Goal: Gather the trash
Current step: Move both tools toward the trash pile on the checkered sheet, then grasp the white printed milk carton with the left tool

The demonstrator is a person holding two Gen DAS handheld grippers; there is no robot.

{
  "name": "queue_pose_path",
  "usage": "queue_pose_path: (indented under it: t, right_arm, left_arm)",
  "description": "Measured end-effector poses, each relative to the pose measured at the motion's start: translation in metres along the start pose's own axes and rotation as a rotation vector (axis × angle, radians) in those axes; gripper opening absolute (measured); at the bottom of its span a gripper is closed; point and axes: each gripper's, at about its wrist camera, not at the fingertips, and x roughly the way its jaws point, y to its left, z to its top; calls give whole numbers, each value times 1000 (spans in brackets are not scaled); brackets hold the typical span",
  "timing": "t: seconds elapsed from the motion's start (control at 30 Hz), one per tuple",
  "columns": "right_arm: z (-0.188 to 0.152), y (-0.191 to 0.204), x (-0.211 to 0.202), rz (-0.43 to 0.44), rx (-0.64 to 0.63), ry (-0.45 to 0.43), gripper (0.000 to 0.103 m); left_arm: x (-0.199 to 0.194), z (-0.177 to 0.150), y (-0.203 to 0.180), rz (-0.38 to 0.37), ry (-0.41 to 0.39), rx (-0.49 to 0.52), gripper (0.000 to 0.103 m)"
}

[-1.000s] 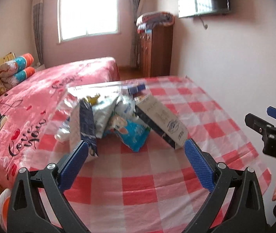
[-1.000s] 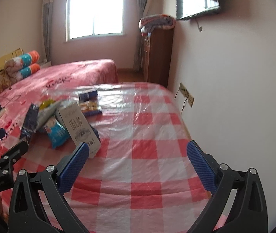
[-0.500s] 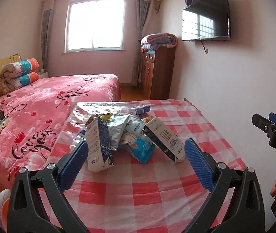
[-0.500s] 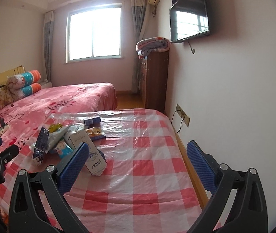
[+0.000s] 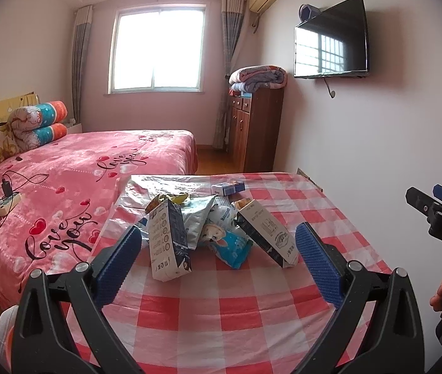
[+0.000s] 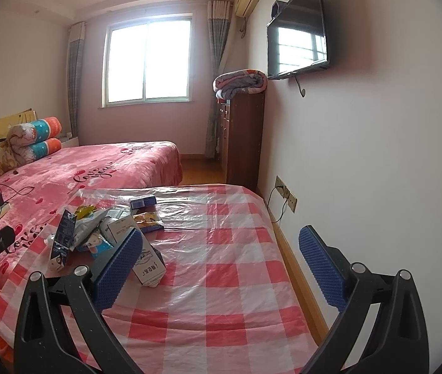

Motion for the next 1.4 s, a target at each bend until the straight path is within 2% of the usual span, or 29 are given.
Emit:
queue_pose_path:
  t: [0.13, 0.27, 0.43, 0.6, 0.87, 0.97, 1.2, 1.4]
  right_arm:
    - [-2, 3, 3, -2, -20, 6, 99]
    - [-8, 8, 11, 34, -63, 19, 99]
    - [-24, 9, 35, 135, -31, 112, 99]
    - [-40, 11, 63, 174, 5, 183, 99]
    - [-57, 24, 114, 289, 52, 294, 99]
    - [-55, 30, 127, 331, 58, 303, 99]
    - [-39, 40, 148, 402, 44, 292, 99]
    - [-20, 40, 176, 464, 95, 308, 98]
  left_arm:
    - [2, -2, 1, -13, 2, -2, 99]
    - [9, -8, 4, -39, 29, 8, 99]
    - [26, -20, 15, -12, 81, 15, 99]
    - [54, -24, 38, 7, 174, -28, 99]
    - [108, -17, 90, -45, 311, -180, 99]
    - [131, -17, 108, -87, 363, -275, 98]
    - [167, -20, 121, -136, 421, -397, 93]
    - [191, -24, 120, -140, 461, -429, 76]
